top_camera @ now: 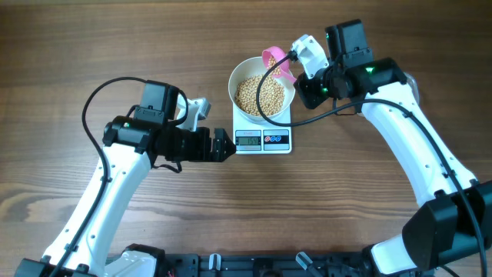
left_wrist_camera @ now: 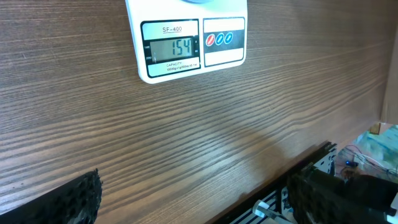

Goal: Scoop item into bowl and weigh 150g on scale
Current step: 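Tip the scoop to pour soybeans into the bowl, then return the scoop rightward to the soybean container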

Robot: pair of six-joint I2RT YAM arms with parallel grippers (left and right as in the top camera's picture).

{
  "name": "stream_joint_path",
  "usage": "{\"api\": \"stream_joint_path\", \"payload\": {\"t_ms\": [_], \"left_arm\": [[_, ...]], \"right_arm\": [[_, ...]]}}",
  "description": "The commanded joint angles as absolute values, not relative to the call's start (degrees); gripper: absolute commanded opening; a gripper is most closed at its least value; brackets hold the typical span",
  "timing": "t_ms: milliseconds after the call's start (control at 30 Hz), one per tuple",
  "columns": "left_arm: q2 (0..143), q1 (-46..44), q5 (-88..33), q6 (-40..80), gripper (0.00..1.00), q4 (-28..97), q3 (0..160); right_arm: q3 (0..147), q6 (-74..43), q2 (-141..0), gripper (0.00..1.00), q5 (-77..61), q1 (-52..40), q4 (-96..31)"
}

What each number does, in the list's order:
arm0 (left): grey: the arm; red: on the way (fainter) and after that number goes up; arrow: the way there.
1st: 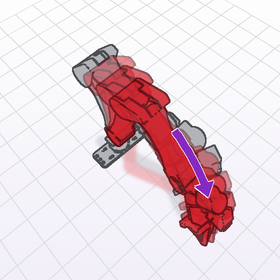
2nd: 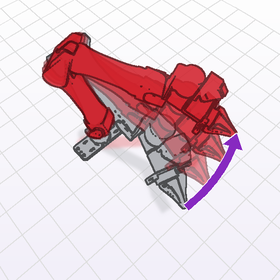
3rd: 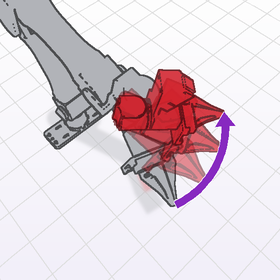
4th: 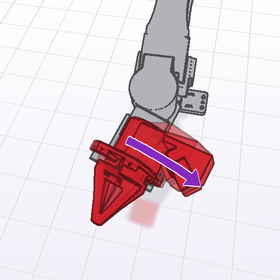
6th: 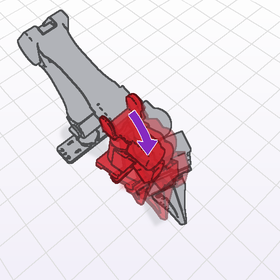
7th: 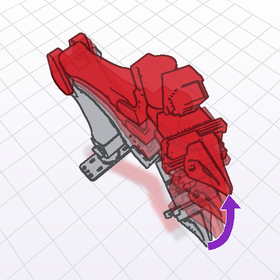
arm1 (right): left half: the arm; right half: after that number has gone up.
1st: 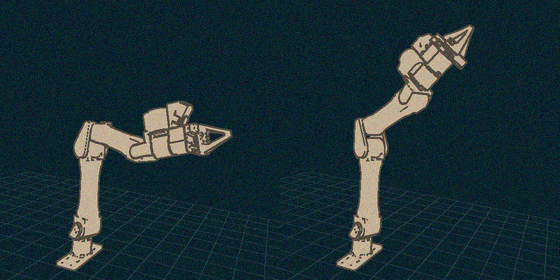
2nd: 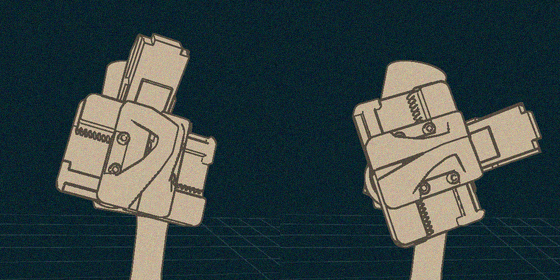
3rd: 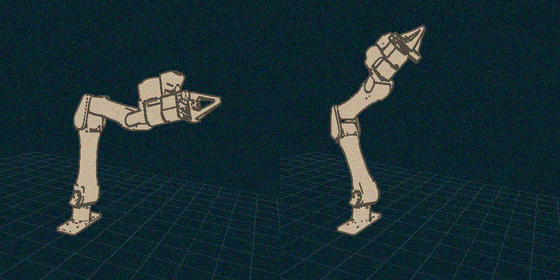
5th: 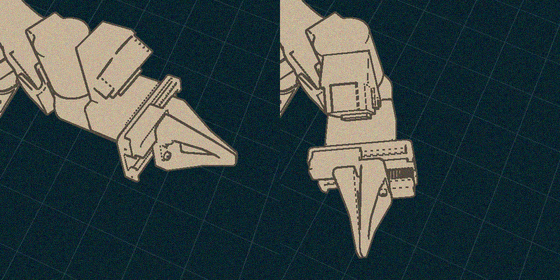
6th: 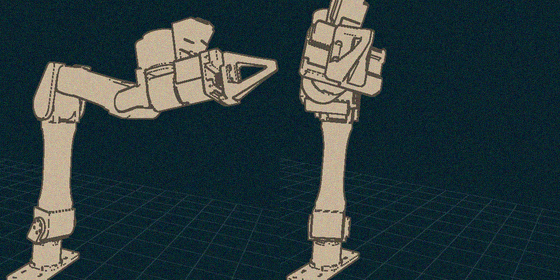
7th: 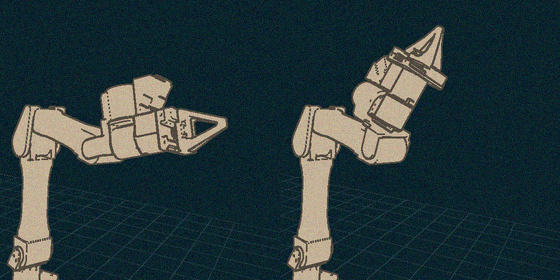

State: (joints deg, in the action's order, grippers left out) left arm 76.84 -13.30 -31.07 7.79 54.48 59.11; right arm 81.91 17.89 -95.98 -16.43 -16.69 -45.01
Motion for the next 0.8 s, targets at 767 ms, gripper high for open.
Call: {"api": "stream_joint_path", "payload": {"t_ms": [767], "left_arm": [[76.9,-13.3,-30.5,7.9,1.0,54.5,59.1]], "right_arm": [[83.3,5.5,-94.4,0.04,-62.9,8.4,-46.6]]}}
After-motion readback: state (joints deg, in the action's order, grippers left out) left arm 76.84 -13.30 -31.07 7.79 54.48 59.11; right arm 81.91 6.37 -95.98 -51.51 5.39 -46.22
